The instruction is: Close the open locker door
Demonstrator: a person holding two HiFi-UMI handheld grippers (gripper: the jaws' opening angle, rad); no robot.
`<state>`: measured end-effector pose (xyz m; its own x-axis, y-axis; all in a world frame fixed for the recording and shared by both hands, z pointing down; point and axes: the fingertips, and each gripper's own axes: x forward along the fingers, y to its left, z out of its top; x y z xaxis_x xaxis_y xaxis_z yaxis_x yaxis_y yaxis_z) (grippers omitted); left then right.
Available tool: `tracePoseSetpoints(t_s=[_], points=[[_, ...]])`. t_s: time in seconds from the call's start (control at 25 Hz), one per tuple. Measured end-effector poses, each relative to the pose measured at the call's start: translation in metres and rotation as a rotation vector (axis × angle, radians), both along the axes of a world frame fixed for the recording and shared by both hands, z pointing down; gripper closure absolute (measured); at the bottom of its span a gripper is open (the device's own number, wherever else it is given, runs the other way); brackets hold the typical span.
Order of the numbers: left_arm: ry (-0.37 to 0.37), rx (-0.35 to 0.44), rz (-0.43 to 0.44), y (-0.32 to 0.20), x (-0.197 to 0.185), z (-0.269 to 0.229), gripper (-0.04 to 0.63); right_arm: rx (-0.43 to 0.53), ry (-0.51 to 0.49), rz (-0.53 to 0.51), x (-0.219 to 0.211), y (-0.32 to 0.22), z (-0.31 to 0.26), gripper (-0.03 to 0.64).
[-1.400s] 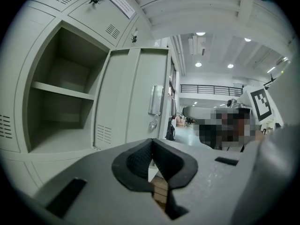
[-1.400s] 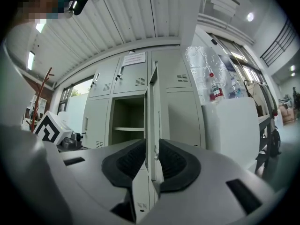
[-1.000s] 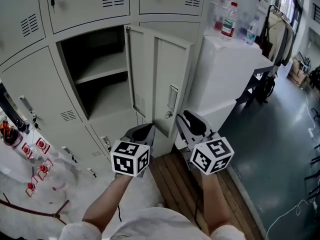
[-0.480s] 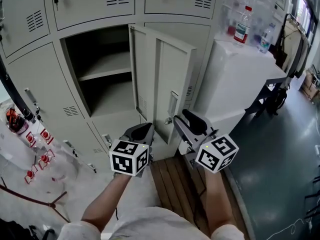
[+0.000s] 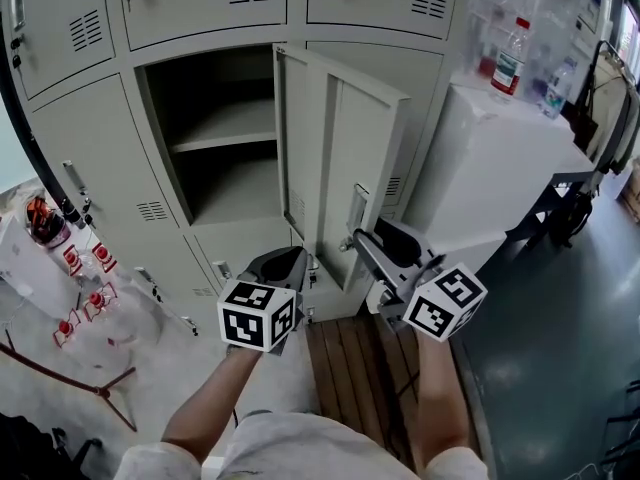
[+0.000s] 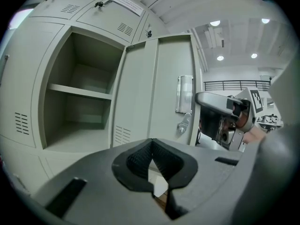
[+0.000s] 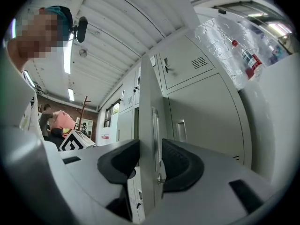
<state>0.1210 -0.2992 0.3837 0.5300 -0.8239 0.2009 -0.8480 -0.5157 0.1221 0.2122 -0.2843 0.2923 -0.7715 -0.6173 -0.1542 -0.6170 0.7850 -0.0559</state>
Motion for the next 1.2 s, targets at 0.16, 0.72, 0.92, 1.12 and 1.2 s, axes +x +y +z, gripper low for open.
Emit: tracePoseSetpoints(t_s=[0.16, 0.72, 0.92, 1.12, 1.2], points=[[0.001, 0.005, -0.015, -0.002, -0.002, -0.003, 0.589, 0.007, 0.004, -0.025, -0.001, 0.0, -0.001, 0.474], [-0.007, -0.015, -0.069, 0.005, -0.021, 0.006, 0.589, 0.017, -0.017, -0.159, -0.033, 0.016, -0.002, 0.478], [-0.005, -0.025, -0.096, 0.01, -0.032, 0.009, 0.589, 0.032, 0.005, -0.194, -0.051, 0.024, -0.003, 0.476], [-0.008, -0.026, -0.128, 0.015, -0.045, 0.009, 0.589, 0.06, 0.034, -0.202, -0.067, 0.03, -0.004, 0.474], [-0.01, -0.026, -0.142, 0.017, -0.051, 0.008, 0.589, 0.069, 0.05, -0.208, -0.075, 0.032, -0.004, 0.474]])
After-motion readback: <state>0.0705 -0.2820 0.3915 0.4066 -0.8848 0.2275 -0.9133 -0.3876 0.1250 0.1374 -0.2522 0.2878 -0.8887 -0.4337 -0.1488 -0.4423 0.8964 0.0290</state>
